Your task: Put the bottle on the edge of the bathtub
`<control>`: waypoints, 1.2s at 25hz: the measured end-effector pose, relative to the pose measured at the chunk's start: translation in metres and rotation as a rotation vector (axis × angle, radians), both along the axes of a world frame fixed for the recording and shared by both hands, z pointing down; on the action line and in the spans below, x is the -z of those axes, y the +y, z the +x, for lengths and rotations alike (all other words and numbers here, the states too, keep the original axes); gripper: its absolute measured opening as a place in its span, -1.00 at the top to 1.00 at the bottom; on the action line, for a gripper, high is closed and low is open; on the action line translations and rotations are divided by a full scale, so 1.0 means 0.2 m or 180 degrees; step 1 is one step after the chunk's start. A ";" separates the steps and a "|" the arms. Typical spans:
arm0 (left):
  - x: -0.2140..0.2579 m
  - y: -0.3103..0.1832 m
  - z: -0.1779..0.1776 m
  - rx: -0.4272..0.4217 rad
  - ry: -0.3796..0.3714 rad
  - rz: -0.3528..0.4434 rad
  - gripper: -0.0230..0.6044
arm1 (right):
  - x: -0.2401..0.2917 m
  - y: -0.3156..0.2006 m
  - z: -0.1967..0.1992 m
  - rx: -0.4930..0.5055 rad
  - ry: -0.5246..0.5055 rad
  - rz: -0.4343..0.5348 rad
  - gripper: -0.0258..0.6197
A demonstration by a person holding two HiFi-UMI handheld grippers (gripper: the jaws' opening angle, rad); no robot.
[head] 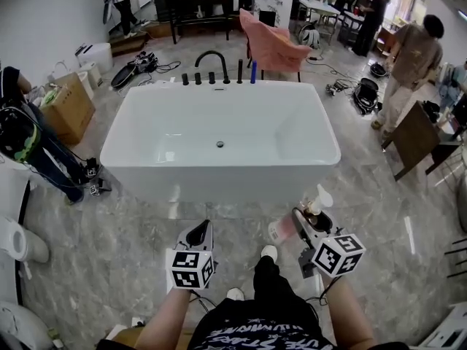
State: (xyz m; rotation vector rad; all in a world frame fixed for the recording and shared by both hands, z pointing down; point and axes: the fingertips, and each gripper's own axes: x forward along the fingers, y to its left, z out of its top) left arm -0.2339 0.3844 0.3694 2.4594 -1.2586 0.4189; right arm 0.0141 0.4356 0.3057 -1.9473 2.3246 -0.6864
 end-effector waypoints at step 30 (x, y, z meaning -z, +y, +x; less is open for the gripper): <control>-0.05 -1.48 0.83 0.0391 -0.0311 0.0107 0.88 | -0.21 -1.72 0.94 0.0312 -0.0011 0.0016 0.24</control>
